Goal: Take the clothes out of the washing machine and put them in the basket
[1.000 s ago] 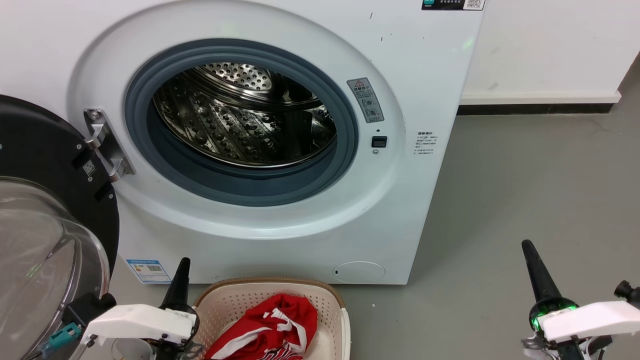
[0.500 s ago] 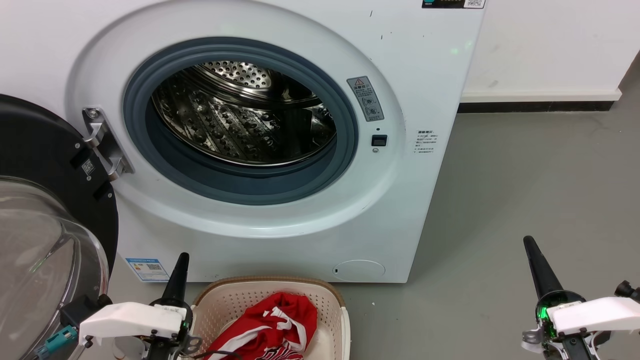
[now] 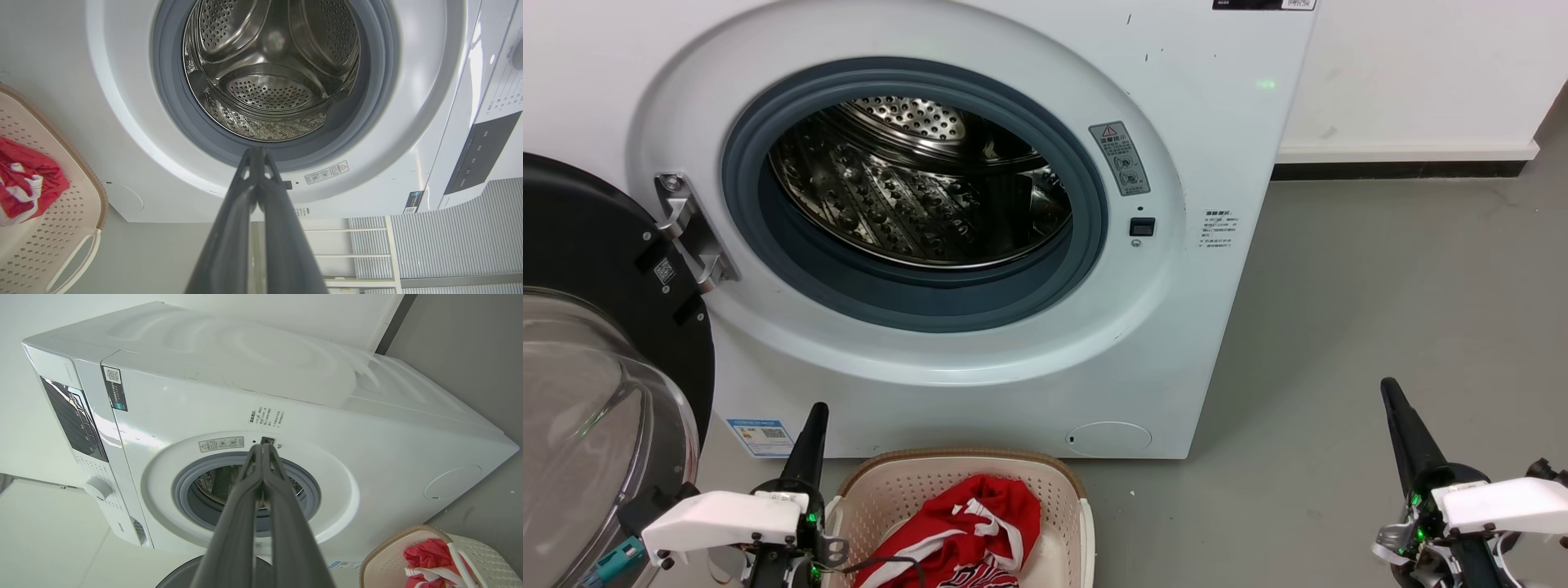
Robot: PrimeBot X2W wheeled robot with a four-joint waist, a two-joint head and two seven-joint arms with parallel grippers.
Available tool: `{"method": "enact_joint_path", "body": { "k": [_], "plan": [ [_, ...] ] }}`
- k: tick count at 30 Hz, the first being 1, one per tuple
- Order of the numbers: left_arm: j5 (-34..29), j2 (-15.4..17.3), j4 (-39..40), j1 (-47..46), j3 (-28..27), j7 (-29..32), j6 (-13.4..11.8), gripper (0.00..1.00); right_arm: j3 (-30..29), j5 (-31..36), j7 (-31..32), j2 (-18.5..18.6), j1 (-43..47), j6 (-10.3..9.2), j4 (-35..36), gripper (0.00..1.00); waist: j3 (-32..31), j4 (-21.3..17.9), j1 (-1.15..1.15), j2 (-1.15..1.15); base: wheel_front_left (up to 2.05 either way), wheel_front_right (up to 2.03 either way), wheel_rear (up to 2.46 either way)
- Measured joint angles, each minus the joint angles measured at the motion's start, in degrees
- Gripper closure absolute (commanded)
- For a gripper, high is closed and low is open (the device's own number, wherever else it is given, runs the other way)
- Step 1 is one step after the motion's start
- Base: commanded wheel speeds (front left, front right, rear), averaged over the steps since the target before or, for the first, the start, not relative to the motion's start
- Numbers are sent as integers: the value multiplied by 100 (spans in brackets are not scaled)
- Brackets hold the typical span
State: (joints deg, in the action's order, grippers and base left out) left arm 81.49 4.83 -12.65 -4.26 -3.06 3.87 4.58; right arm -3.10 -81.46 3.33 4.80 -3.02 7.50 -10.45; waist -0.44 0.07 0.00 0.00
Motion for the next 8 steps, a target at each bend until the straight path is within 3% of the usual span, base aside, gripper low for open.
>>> {"method": "enact_joint_path", "body": {
  "k": [8],
  "plan": [
    [336, -36, -44, -49, -85, 52, 99, 100, -27, -379, 27, -3, -63, 0, -101, 100, 17, -2, 0, 0, 0, 0, 0]
  ]
}}
